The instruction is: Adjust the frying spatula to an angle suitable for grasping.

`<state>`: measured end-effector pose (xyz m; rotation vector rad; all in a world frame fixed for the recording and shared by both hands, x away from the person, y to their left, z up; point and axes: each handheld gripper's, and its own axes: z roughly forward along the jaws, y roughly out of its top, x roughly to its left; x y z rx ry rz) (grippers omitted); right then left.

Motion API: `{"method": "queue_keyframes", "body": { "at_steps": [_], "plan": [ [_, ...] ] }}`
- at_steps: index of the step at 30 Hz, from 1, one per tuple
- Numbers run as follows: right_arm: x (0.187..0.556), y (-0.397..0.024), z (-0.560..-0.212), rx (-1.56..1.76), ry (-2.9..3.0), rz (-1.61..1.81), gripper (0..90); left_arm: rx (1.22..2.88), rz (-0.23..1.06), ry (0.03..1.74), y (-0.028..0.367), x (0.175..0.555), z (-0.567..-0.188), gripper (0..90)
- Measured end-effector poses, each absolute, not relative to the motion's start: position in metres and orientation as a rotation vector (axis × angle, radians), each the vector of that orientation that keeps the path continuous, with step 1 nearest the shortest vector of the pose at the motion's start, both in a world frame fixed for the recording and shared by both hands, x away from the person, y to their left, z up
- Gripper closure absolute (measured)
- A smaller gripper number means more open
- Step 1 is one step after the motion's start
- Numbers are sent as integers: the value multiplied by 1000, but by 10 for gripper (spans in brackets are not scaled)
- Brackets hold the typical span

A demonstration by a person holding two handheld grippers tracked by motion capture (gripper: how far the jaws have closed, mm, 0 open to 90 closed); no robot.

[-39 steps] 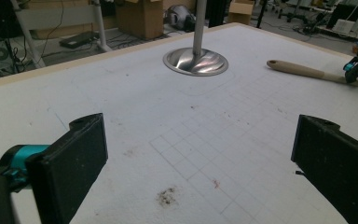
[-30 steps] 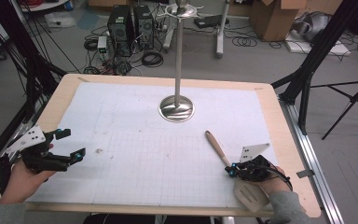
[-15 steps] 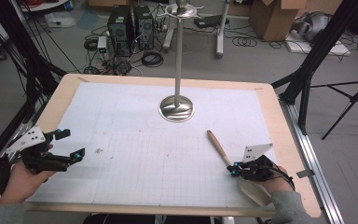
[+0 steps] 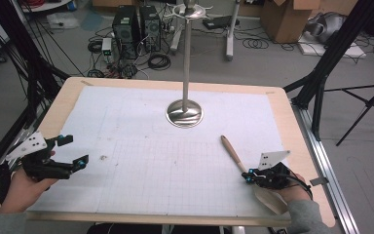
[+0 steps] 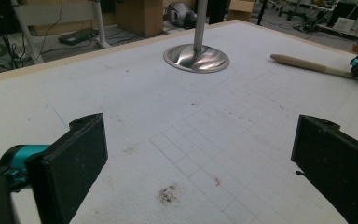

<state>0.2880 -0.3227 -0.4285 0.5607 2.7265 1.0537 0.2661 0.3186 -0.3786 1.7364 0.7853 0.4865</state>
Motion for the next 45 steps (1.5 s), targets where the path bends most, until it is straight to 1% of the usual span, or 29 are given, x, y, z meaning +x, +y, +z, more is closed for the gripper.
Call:
{"method": "queue_keyframes", "body": {
  "at_steps": [5,7,8,10,13,22,26,30,45],
  "plan": [
    [289,-323,-427,591,2719,1043,900,1733,488,784,319,266,-378,41],
    [290,-322,-425,603,2700,1092,900,1732,489,786,318,266,-378,40],
    [292,-319,-418,637,2650,1178,900,1732,488,787,318,266,-378,41],
    [293,-317,-415,649,2638,1199,900,1733,487,786,318,266,-378,40],
    [303,-305,-409,669,2621,1174,900,1736,487,786,318,266,-378,41],
    [327,-301,-402,773,2542,1168,900,1739,485,791,319,266,-380,40],
    [338,-300,-405,861,2535,1151,900,1739,486,793,320,266,-380,40],
    [346,-300,-411,882,2545,1123,900,1739,485,793,319,266,-380,41],
    [359,-308,-422,940,2568,1067,900,1727,475,792,321,266,-380,40]
  ]
}}
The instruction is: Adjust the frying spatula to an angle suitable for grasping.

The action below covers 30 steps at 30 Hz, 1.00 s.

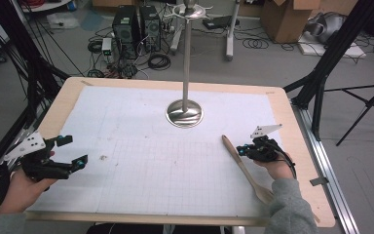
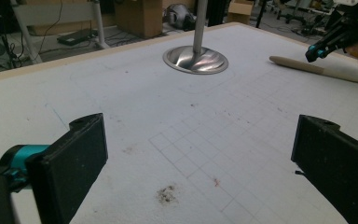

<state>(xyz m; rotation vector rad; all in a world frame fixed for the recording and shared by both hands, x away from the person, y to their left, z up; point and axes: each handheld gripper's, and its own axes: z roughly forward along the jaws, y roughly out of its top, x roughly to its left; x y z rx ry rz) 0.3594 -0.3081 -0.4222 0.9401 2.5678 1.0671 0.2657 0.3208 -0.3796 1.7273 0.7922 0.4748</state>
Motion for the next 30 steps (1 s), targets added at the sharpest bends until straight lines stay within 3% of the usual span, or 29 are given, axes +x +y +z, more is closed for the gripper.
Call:
{"method": "queue_keyframes", "body": {
  "at_steps": [14,30],
  "plan": [
    [366,-302,-432,948,2655,1072,900,1729,483,795,322,265,-380,41],
    [361,-275,-424,713,2763,1009,900,1730,484,799,323,265,-380,41]
  ]
}}
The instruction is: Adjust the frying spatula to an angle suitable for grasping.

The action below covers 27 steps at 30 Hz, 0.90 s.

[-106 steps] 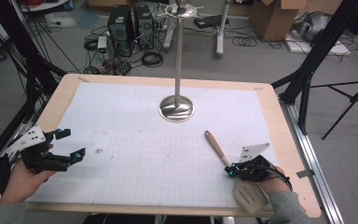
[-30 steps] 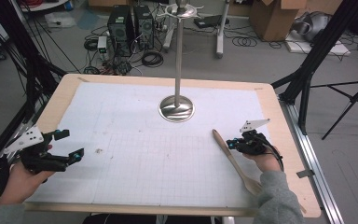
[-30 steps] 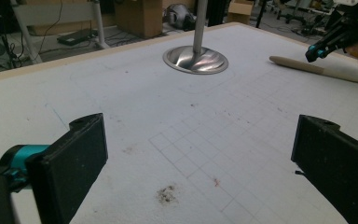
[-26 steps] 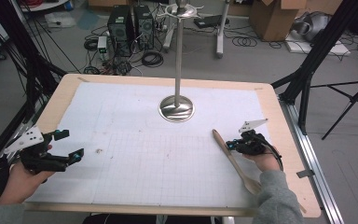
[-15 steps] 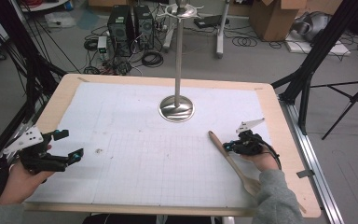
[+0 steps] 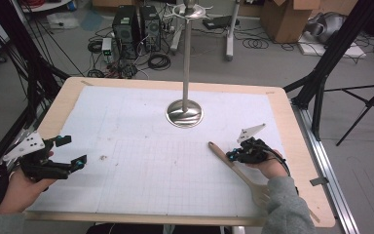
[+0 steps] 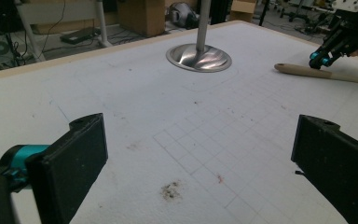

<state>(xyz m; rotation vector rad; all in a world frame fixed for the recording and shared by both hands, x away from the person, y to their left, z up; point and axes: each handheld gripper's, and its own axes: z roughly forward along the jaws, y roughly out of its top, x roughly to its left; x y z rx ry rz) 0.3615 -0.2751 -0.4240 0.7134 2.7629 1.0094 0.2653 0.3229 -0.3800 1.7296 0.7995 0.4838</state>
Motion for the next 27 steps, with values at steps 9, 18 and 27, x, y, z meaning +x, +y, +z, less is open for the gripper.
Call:
{"method": "queue_keyframes", "body": {
  "at_steps": [9,18,27],
  "plan": [
    [358,-259,-421,599,2818,974,900,1732,485,799,323,265,-380,41],
    [357,-255,-420,560,2825,955,900,1735,485,800,323,266,-380,41],
    [354,-245,-420,517,2835,948,900,1739,485,803,323,266,-381,40]
  ]
}}
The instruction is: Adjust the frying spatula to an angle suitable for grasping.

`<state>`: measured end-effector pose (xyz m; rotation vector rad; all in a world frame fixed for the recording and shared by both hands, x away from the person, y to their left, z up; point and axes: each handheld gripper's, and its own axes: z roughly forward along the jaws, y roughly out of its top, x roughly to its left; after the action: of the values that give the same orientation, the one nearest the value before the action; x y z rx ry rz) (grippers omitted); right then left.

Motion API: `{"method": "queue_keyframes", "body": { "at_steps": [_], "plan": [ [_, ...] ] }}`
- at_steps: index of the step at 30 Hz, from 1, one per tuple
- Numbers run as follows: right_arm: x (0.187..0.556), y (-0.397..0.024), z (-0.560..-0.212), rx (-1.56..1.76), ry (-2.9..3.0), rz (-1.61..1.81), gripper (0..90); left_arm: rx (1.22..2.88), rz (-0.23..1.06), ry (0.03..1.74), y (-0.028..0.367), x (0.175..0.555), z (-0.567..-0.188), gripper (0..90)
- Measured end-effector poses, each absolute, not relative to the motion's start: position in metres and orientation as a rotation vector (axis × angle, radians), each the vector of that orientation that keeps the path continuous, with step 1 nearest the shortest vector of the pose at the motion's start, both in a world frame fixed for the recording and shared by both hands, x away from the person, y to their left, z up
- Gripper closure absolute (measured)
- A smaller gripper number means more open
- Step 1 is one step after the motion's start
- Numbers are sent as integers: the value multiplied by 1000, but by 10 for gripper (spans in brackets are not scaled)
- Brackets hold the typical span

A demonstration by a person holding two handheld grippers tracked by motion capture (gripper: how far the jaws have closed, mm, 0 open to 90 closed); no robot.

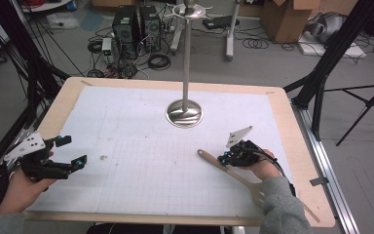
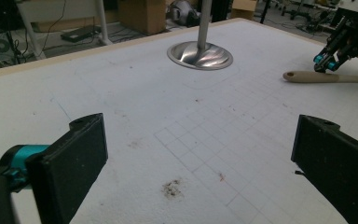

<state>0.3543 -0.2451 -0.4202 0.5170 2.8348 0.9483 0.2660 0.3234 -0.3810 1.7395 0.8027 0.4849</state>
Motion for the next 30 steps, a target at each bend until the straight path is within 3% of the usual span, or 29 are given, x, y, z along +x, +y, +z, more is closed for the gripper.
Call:
{"method": "queue_keyframes", "body": {
  "at_steps": [15,30],
  "plan": [
    [347,-256,-403,533,2714,992,900,1738,484,800,323,267,-382,41],
    [315,-273,-382,572,2597,1079,900,1736,477,788,320,270,-382,41]
  ]
}}
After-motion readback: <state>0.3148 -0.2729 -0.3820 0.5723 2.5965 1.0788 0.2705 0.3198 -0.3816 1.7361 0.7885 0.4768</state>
